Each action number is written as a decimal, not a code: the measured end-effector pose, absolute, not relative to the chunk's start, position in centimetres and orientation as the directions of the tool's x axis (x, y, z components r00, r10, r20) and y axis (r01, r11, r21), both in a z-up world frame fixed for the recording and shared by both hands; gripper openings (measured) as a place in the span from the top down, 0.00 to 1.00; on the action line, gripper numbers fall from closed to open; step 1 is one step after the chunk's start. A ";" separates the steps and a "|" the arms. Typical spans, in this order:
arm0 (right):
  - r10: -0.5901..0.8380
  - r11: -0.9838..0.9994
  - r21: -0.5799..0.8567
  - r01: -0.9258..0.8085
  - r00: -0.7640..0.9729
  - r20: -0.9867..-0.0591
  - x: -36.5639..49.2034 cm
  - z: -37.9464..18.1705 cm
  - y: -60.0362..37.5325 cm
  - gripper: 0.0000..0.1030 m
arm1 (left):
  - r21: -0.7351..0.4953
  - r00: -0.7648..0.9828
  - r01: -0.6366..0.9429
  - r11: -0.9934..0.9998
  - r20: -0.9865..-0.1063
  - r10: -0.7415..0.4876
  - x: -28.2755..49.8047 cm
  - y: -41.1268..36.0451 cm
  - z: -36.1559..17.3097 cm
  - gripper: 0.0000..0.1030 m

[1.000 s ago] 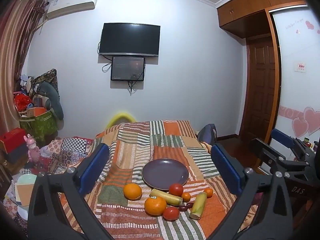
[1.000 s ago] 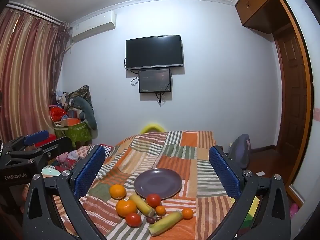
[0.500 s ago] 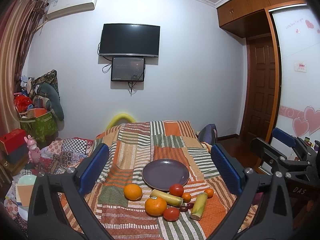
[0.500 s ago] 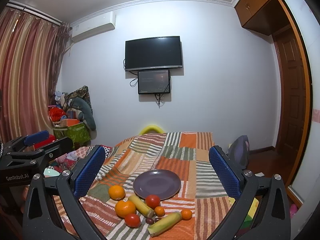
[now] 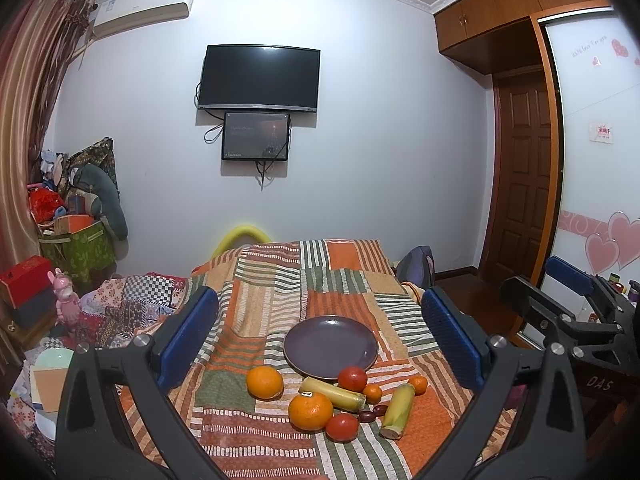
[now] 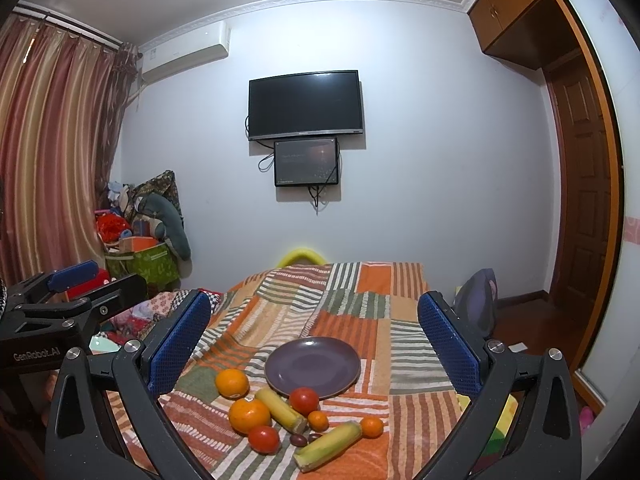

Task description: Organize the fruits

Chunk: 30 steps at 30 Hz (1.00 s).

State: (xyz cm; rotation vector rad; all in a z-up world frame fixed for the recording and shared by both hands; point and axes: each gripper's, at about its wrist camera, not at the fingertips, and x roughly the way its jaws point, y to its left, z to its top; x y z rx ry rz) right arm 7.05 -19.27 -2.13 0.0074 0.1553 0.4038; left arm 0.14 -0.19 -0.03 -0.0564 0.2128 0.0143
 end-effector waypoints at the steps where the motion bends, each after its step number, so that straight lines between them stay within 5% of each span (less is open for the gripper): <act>1: 0.391 0.920 0.037 -0.390 0.908 -0.149 7.0 -2.1 -19.2 0.00 | -0.054 0.977 -0.021 0.998 -0.211 0.009 0.1 -0.2 0.0 0.00; 30: 0.388 0.922 0.038 -0.386 0.911 -0.140 6.7 -2.2 -19.3 0.00 | -0.047 0.978 -0.021 0.999 -0.208 0.011 0.3 -0.5 -0.3 0.00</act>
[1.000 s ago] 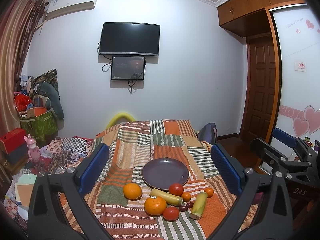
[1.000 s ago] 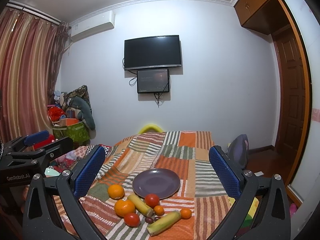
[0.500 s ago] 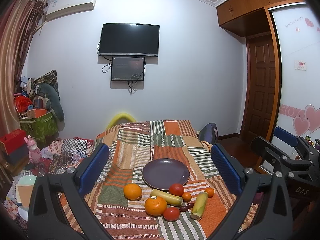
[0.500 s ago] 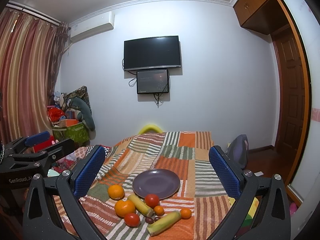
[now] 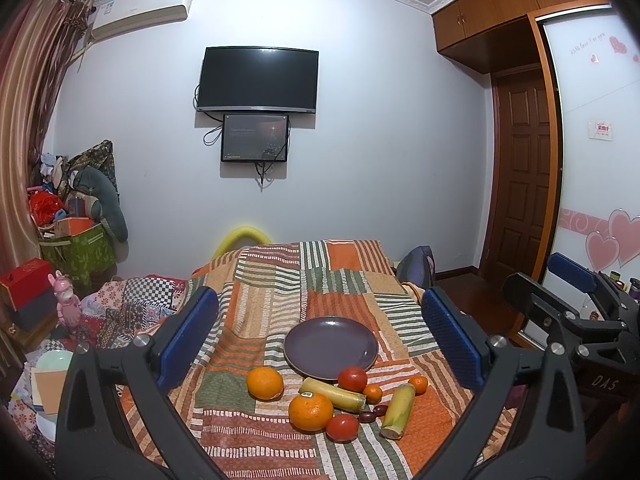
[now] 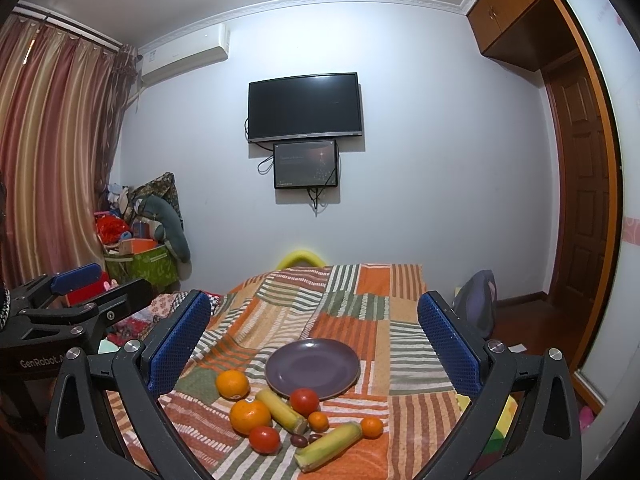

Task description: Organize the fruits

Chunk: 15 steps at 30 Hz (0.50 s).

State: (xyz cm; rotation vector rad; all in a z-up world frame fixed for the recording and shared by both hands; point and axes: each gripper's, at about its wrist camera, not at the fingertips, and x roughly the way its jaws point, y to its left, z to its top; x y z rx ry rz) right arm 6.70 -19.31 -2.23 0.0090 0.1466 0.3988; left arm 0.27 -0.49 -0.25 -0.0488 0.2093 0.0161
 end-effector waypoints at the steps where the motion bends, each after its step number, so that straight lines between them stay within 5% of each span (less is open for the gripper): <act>1: 0.388 0.922 0.038 -0.386 0.911 -0.140 6.7 -2.2 -19.3 0.00 | -0.048 0.978 -0.020 0.999 -0.209 0.010 0.3 -0.5 -0.3 0.00; 15: 0.394 0.918 0.023 -0.396 0.901 -0.180 7.6 -3.0 -18.6 0.00 | -0.040 0.971 -0.003 0.999 -0.240 -0.007 1.5 -0.5 -1.3 0.04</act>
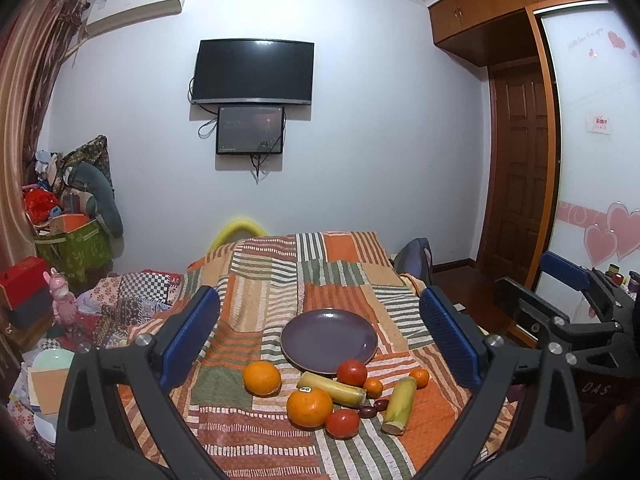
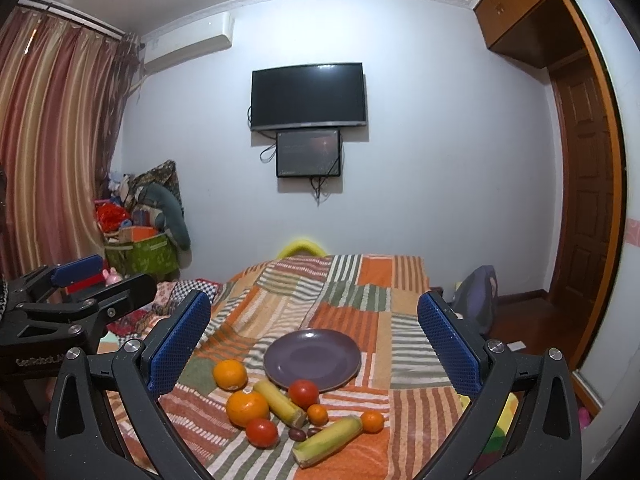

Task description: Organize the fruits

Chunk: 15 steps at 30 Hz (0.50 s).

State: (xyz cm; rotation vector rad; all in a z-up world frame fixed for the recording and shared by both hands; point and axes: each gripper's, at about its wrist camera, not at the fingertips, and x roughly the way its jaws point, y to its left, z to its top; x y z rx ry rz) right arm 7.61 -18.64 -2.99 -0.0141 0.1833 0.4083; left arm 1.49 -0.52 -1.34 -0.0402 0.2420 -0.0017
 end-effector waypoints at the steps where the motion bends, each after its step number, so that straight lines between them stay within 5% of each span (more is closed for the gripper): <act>1: 0.398 0.916 0.026 -0.400 0.898 -0.185 7.7 -3.2 -18.6 0.00 | -0.039 0.969 -0.007 0.999 -0.246 -0.003 1.8 -0.4 -1.6 0.08; 4: 0.406 0.912 0.037 -0.407 0.889 -0.212 8.5 -3.8 -18.5 0.00 | -0.035 0.962 -0.018 0.999 -0.274 0.008 2.8 -0.1 -2.3 0.14; 15: 0.385 0.917 0.054 -0.396 0.840 -0.383 14.3 -7.8 -18.2 0.26 | -0.098 0.880 -0.056 0.994 -0.476 0.002 9.7 4.5 -7.6 0.29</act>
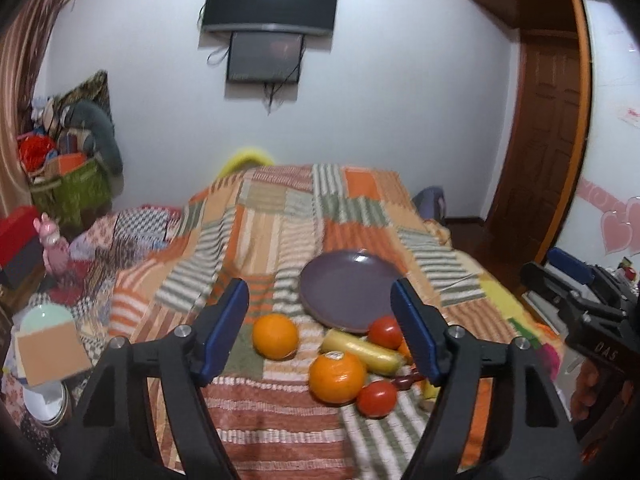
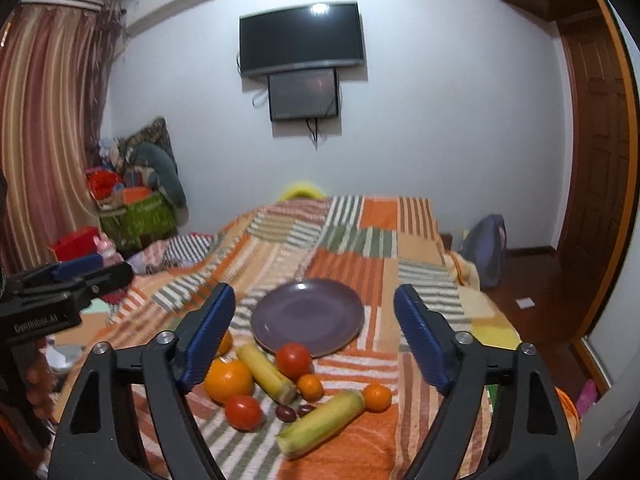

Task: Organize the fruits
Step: 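Grasp the red tomato with the right tool while the left tool grasps the large orange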

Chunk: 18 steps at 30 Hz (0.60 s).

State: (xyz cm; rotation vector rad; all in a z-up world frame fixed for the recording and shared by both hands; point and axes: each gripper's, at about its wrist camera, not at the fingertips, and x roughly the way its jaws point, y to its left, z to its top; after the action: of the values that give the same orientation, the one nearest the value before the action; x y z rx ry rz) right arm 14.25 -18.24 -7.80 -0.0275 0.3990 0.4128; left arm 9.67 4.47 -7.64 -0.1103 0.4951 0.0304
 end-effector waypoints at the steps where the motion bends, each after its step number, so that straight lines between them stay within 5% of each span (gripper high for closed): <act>1: 0.383 0.916 0.050 -0.397 0.833 -0.400 14.8 -8.3 -18.2 0.27 | -0.097 0.870 -0.065 0.993 -0.492 0.009 10.3 4.9 -8.3 0.29; 9: 0.396 0.895 0.043 -0.445 0.744 -0.539 18.7 -12.0 -17.0 0.46 | -0.113 0.778 -0.099 0.989 -0.628 0.006 15.2 8.1 -13.4 0.41; 18: 0.428 0.860 0.086 -0.504 0.618 -0.659 22.8 -15.7 -15.2 0.47 | -0.105 0.684 -0.084 0.991 -0.729 -0.020 19.4 9.0 -18.1 0.41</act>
State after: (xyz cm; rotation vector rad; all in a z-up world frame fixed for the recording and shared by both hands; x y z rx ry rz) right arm 22.84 -15.23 -15.66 -0.1116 0.7283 0.5373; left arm 19.40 8.96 -18.14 -0.1341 0.8174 0.0359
